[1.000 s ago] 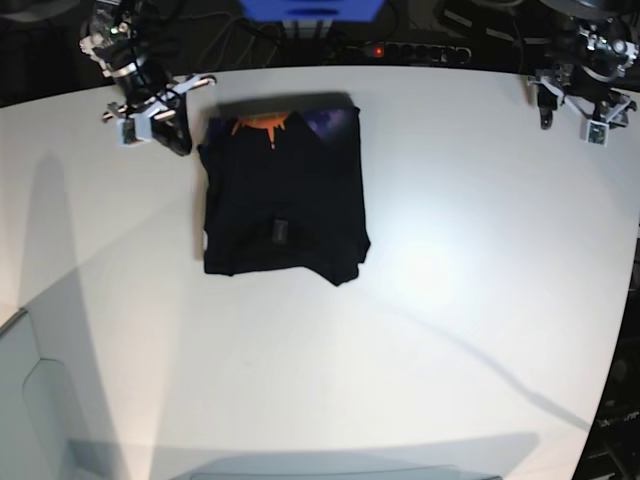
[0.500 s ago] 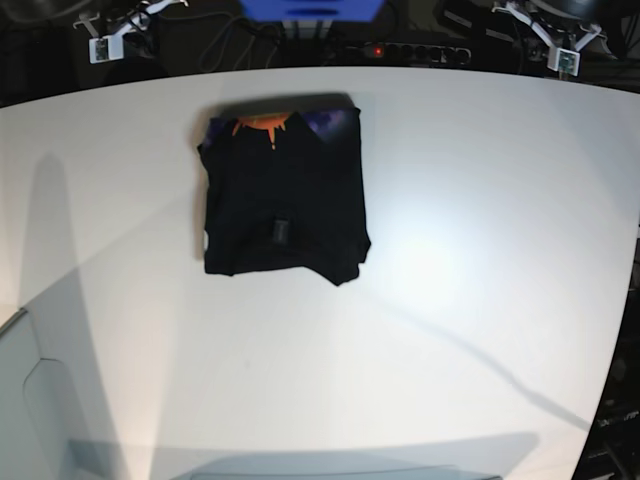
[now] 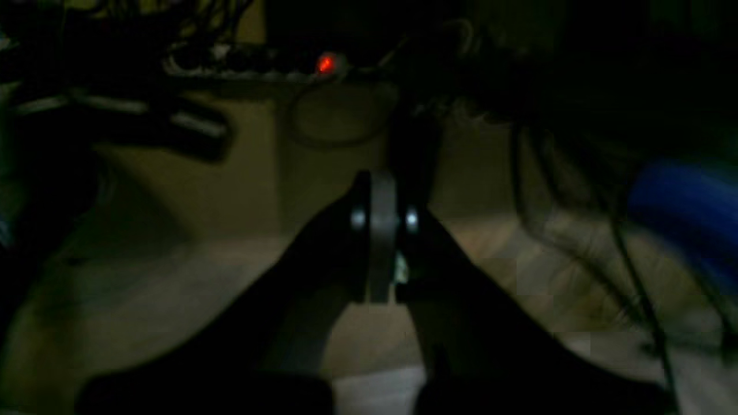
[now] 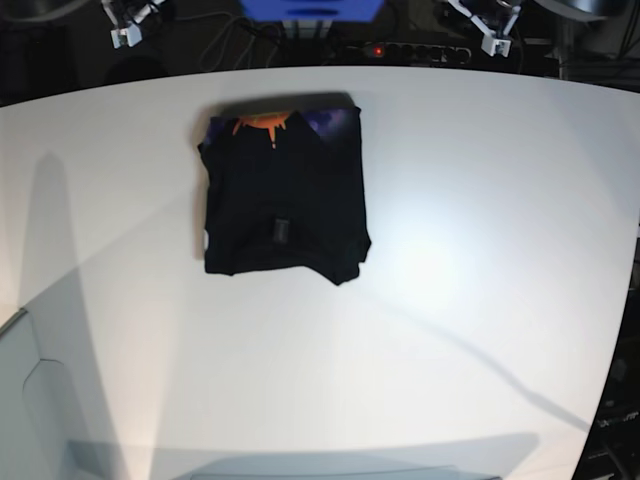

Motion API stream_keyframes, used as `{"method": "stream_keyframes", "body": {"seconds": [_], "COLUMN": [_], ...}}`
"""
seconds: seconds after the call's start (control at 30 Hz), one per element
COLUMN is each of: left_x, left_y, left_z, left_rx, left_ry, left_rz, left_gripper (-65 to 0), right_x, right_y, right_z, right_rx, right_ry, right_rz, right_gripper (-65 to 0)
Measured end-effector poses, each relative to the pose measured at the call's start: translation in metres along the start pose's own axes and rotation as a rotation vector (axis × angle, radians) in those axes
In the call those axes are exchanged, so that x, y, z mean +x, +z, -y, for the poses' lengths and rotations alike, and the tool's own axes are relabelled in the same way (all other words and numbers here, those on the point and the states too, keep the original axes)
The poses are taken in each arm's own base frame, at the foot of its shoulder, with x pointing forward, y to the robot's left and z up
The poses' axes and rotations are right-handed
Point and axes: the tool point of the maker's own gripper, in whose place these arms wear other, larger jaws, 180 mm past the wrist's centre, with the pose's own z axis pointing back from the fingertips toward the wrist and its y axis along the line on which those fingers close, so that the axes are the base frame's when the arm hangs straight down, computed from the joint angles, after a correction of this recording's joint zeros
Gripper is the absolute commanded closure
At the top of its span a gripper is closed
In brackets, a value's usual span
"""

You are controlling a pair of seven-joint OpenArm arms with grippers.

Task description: Fold the T-shirt properly

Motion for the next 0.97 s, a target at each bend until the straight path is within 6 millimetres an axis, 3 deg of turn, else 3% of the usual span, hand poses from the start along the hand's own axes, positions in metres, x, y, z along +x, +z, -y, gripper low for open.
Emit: {"method": "stream_keyframes", "body": {"seconds": [0.17, 0.23, 0.3, 0.37, 0.47, 0.57, 0.67, 0.77, 0.83, 0.97], "left_x": [-0.027, -0.037, -0.037, -0.036, -0.046, -0.056, -0.047, -0.033, -0.034, -0.054], "left_y": [-0.042, -0.055, -0.068, -0.077, -0.078, -0.081, -0.093, -0.101, -0.099, -0.096], "left_z": [-0.002, 0.001, 0.002, -0.011, -0.029, -0.029, -0.018, -0.020, -0.026, -0.024], "left_rx": [-0.031, -0.051, -0.049, 0.039, 0.141, 0.158, 0.138, 0.191, 0.224, 0.232], "left_ry": [0.120, 0.076, 0.087, 0.126, 0.124, 0.093, 0.072, 0.061, 0.055, 0.061], "left_rz": [-0.066, -0.132, -0.129, -0.099, -0.095, -0.142, -0.162, -0.141, -0.147, -0.193], "left_gripper": [0.0, 0.0, 0.0, 0.0, 0.0, 0.0, 0.0, 0.0, 0.0, 0.0], "right_x": [-0.034, -0.047, -0.052, -0.051, -0.052, -0.056, -0.058, -0.062, -0.061, -0.041], "right_y": [-0.034, -0.046, -0.059, -0.073, -0.095, -0.107, -0.104, -0.098, -0.094, -0.097], "right_z": [-0.043, -0.049, -0.042, -0.031, -0.008, 0.018, 0.045, 0.054, 0.057, 0.059], "right_rx": [0.117, 0.102, 0.044, -0.008, -0.107, -0.219, -0.369, -0.470, -0.523, -0.591], "right_ry": [0.043, 0.057, 0.051, 0.051, 0.018, -0.006, 0.017, 0.156, 0.253, 0.394], "right_rz": [-0.020, -0.046, -0.046, -0.035, -0.053, -0.089, -0.084, -0.101, -0.116, -0.095], "right_gripper": [0.0, 0.0, 0.0, 0.0, 0.0, 0.0, 0.0, 0.0, 0.0, 0.0]}}
